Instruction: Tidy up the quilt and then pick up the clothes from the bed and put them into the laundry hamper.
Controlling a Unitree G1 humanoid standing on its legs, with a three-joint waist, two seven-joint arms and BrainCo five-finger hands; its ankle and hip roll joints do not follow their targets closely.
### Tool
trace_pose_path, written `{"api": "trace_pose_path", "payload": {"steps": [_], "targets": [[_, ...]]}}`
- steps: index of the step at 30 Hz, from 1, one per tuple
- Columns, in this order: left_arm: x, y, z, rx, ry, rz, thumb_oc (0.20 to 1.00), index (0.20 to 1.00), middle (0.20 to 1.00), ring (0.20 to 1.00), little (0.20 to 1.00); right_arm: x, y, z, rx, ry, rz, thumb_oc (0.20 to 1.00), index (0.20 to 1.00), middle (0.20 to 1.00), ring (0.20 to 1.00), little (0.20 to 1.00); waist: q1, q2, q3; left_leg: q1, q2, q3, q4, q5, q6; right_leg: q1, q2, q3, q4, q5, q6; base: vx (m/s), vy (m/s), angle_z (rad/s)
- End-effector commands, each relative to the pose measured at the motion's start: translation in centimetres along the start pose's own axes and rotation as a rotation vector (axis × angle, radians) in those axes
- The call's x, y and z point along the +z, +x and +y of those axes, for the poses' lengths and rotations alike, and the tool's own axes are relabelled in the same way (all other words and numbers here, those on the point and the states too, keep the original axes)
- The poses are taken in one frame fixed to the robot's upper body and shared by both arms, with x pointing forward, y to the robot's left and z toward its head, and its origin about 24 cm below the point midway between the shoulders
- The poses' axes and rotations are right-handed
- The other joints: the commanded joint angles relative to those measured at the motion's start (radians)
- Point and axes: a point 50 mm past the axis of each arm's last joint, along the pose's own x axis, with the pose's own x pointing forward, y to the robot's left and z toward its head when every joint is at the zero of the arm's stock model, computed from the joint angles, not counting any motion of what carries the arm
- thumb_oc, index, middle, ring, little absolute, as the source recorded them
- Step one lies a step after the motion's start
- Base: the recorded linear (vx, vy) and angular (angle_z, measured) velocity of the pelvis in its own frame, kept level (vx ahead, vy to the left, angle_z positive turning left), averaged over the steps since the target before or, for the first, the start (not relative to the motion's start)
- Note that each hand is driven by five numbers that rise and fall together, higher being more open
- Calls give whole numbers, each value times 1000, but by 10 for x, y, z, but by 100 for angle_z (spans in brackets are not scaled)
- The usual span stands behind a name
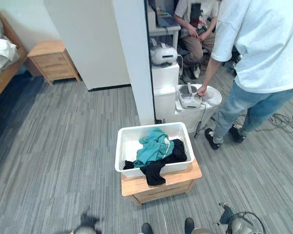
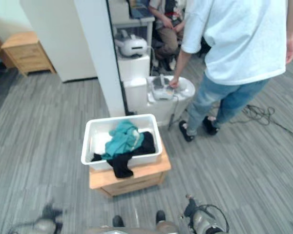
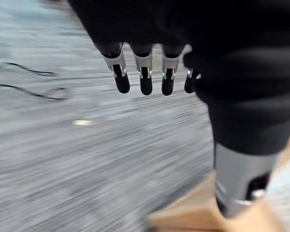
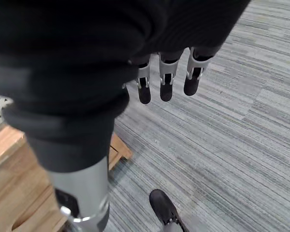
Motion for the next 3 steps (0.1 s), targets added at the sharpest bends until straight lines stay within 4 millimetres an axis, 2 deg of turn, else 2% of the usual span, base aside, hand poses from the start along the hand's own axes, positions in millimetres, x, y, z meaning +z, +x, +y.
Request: {"api": "trace_pose_path", "payload": {"steps": [1, 2, 3], "targets": [[11, 3, -2, -25, 79, 0, 1000, 1000, 1000, 1000, 1000, 15, 5, -9, -16, 39, -11, 1000, 1000, 1000, 1000, 1000, 19, -35, 21, 79, 92, 16, 2, -79, -82, 29, -89, 11, 5, -122, 102, 15, 38, 5], [0, 1, -8, -42, 90, 36, 1000, 1000, 1000, 1000, 1000, 18, 5, -7, -6, 49, -21, 1000, 1000, 1000, 1000, 1000, 21, -37, 17, 80, 92, 16, 2, -80, -82, 29, -88, 11, 5, -122, 102, 0, 0, 0], [0, 1, -8, -42, 90, 36, 1000, 1000, 1000, 1000, 1000, 18, 5, -7, -6, 49, -21, 1000, 1000, 1000, 1000, 1000, 21, -37, 17, 80, 92, 16, 2, -81, -82, 29, -89, 11, 5, -122, 102, 9, 17, -3]]}}
